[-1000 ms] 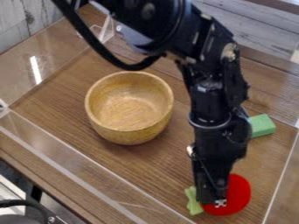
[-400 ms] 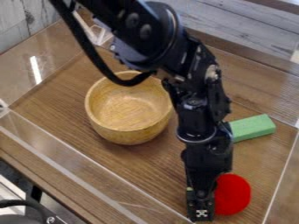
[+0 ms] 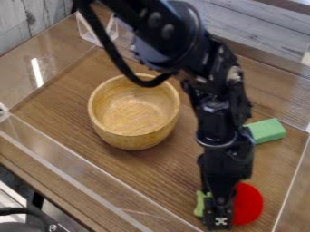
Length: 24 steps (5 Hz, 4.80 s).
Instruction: Move the red object to the right side of the table
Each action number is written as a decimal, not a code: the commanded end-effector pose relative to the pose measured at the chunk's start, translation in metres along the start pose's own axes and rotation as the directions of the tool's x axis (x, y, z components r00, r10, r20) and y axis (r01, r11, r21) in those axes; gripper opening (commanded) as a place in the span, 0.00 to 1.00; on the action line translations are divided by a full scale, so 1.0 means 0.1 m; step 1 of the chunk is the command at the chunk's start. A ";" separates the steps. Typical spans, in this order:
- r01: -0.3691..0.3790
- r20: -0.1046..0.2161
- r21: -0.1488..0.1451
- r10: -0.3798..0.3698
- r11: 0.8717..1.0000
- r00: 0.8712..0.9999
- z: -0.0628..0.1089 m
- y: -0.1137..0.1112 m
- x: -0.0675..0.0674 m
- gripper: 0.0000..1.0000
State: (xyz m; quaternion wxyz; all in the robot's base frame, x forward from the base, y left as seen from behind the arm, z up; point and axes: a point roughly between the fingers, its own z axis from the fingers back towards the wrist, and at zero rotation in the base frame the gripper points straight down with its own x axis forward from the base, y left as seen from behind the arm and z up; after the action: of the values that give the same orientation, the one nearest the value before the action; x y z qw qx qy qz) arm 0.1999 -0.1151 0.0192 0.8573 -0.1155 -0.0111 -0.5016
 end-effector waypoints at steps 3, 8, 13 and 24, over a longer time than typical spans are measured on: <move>-0.010 0.020 0.054 0.009 0.998 1.000 0.20 0.05 0.00 1.00; -0.049 0.083 0.257 0.028 0.965 0.996 1.50 0.60 -0.50 1.00; -0.188 0.098 0.339 0.164 0.922 0.982 1.26 1.51 -0.73 1.00; -0.504 0.271 0.394 0.427 0.768 0.863 0.86 2.05 -0.75 1.00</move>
State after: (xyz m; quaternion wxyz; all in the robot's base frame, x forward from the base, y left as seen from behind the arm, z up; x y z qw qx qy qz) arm 0.3400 0.0618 0.0289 0.9601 0.0291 -0.1347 -0.2433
